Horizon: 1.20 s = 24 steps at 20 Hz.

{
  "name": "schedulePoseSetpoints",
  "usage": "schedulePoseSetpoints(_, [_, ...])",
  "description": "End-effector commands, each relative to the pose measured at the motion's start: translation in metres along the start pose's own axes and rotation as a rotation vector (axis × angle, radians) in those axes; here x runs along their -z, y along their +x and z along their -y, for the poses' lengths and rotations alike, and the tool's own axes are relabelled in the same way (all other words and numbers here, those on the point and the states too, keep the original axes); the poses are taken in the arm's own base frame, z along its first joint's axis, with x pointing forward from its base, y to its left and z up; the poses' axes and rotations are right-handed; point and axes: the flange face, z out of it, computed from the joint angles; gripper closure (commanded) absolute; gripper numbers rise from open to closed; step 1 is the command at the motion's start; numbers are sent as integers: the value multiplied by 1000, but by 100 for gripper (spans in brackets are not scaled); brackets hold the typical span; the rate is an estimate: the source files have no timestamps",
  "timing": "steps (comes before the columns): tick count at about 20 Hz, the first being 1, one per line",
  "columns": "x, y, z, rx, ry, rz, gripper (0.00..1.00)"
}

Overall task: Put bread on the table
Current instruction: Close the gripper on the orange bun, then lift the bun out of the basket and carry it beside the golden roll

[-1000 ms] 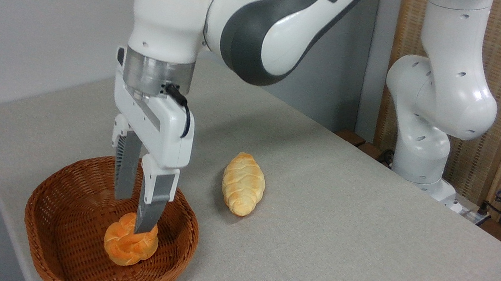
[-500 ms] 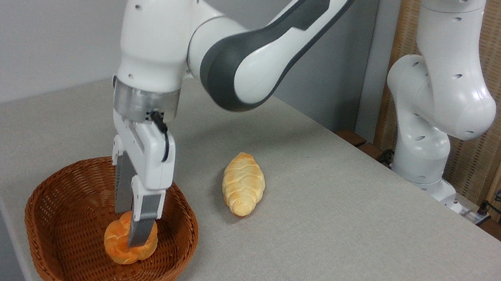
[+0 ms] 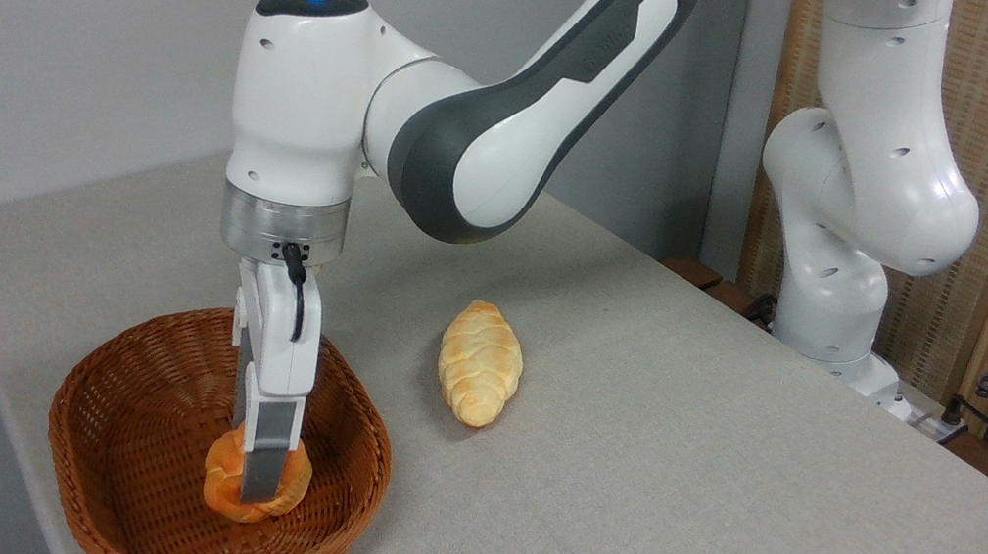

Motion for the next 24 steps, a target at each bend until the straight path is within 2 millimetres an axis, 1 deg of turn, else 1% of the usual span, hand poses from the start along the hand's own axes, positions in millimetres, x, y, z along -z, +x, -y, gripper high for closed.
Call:
schedulePoseSetpoints(1, [1, -4, 1, -7, -2, -2, 79])
schedulePoseSetpoints(4, [8, -7, 3, 29, -21, -19, 78])
schedulePoseSetpoints(5, [16, -8, 4, 54, -23, -44, 78])
schedulePoseSetpoints(6, [29, -10, 7, 76, -17, -68, 78])
schedulePoseSetpoints(7, [41, -17, 11, 96, -17, -77, 78])
schedulePoseSetpoints(8, [59, -23, 13, 109, -16, -89, 78])
schedulePoseSetpoints(9, [79, -26, 11, 111, -15, -99, 78])
schedulePoseSetpoints(10, [98, -33, 9, 116, -24, -99, 77])
schedulePoseSetpoints(11, [115, -47, 9, 131, -46, -89, 74])
schedulePoseSetpoints(12, [127, -56, 4, 119, -74, -69, 73])
schedulePoseSetpoints(14, [142, -66, -6, 84, -116, -26, 73])
schedulePoseSetpoints(15, [146, -74, -9, 64, -132, 4, 73])
schedulePoseSetpoints(16, [149, -86, -10, 65, -149, 27, 71])
schedulePoseSetpoints(17, [148, -95, -17, 44, -176, 51, 70])
schedulePoseSetpoints(18, [145, -109, -23, 4, -184, 73, 67])
schedulePoseSetpoints(19, [141, -128, -27, -38, -191, 92, 57])
schedulePoseSetpoints(20, [133, -142, -27, -88, -202, 115, 45])
schedulePoseSetpoints(21, [129, -150, -26, -124, -205, 132, 44])
schedulePoseSetpoints(23, [115, -159, -31, -157, -221, 183, 42])
schedulePoseSetpoints(24, [108, -162, -33, -171, -226, 213, 37])
